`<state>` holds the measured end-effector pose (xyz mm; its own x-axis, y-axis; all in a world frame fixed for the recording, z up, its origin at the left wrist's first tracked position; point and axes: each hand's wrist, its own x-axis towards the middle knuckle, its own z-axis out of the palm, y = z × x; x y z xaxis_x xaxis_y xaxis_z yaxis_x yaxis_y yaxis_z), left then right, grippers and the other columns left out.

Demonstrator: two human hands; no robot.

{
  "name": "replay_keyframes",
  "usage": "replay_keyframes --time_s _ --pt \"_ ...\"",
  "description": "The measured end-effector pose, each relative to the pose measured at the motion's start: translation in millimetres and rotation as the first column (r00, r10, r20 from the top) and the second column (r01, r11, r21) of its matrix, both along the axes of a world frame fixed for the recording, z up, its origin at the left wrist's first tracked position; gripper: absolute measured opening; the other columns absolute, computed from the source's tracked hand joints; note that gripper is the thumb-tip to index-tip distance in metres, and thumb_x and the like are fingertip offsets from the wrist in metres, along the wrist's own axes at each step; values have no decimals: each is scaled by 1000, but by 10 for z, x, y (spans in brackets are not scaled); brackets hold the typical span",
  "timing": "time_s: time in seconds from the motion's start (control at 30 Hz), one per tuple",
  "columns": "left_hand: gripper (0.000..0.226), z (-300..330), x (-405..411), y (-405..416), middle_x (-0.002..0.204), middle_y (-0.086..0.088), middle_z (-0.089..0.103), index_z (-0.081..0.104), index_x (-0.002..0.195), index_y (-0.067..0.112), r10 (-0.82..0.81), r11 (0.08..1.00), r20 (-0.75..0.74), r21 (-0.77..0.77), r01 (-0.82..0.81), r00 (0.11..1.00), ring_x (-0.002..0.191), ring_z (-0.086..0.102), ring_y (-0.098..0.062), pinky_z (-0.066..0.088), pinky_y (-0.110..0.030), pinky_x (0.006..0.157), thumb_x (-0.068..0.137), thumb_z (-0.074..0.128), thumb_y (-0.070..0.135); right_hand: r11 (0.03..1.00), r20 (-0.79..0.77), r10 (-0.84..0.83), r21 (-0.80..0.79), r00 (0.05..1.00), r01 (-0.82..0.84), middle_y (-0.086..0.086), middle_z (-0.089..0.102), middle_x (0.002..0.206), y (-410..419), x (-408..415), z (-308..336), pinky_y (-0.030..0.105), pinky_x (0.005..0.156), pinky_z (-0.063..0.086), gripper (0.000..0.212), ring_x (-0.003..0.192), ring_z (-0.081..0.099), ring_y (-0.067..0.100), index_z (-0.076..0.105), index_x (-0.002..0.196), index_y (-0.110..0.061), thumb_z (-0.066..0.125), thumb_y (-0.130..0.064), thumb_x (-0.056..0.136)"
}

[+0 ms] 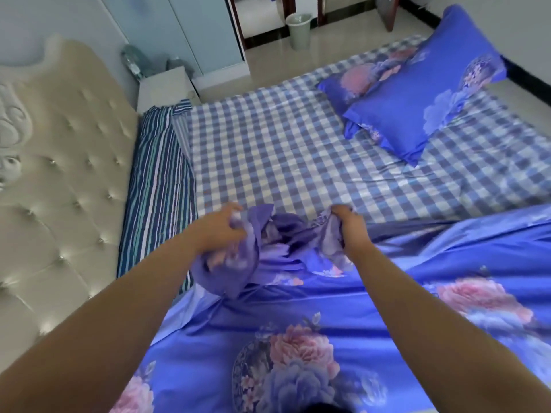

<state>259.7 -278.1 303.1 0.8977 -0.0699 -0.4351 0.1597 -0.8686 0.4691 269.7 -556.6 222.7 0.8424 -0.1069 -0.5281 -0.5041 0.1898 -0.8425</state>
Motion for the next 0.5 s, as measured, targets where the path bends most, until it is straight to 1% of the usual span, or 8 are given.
replay_keyframes --time_s 0.07,0.1,0.17,0.23,0.3,0.37,0.4,0.5 --pt "83 -174 -294 -109 120 -7 59 15 147 35 -304 761 -283 502 411 910 98 63 -24 47 -30 75 79 62 41 943 165 302 -195 939 -269 4 59 61 -34 113 163 44 77 49 64 64 59 21 58 88 -6 66 -66 66" --pt "92 -240 -389 -99 135 -9 47 7 150 32 -344 609 -360 617 498 867 109 58 -28 43 -31 77 78 63 45 783 102 546 -414 832 -463 2 64 78 -44 123 255 41 81 48 79 77 60 21 55 109 -12 66 -73 60" --pt "89 -364 -487 -23 142 -10 38 6 152 21 -287 489 -402 720 493 870 118 53 -30 43 -34 82 84 61 37 144 -326 794 -719 513 -680 -8 63 102 -129 34 261 34 89 45 102 99 58 18 25 144 -25 70 -67 63" --pt "60 -427 -439 115 133 -7 51 24 148 13 -207 423 -362 804 417 909 116 55 -26 45 -34 87 94 48 24 -443 -717 593 -670 366 -595 -3 58 124 -275 -138 133 39 98 43 94 120 51 22 16 150 -16 68 -48 79" --pt "38 -353 -444 226 120 0 60 51 132 15 -179 354 -385 833 425 905 107 60 -21 46 -32 80 95 42 18 -678 -850 369 -523 376 -517 2 42 143 -427 -187 6 43 103 37 55 135 36 26 36 144 -21 51 -32 93" --pt "29 -296 -404 429 105 5 64 66 113 23 -60 397 -325 860 322 944 95 61 -17 44 -29 72 91 47 22 -687 -880 245 -454 408 -567 2 49 136 -715 -70 -54 46 92 38 43 127 45 28 49 134 -24 46 -28 91" --pt "25 -289 -380 562 103 6 65 69 107 25 -20 415 -291 868 273 957 94 62 -17 45 -29 72 90 51 25 -573 -830 253 -542 496 -615 2 56 127 -902 27 35 45 84 40 40 116 53 29 56 126 -25 46 -29 88" --pt "27 -283 -240 887 109 0 67 67 107 20 127 567 -123 823 30 984 101 63 -22 49 -33 83 88 52 32 66 -546 257 -813 797 -578 12 65 102 -1440 359 313 35 73 41 32 95 59 32 65 107 -11 45 -29 89"
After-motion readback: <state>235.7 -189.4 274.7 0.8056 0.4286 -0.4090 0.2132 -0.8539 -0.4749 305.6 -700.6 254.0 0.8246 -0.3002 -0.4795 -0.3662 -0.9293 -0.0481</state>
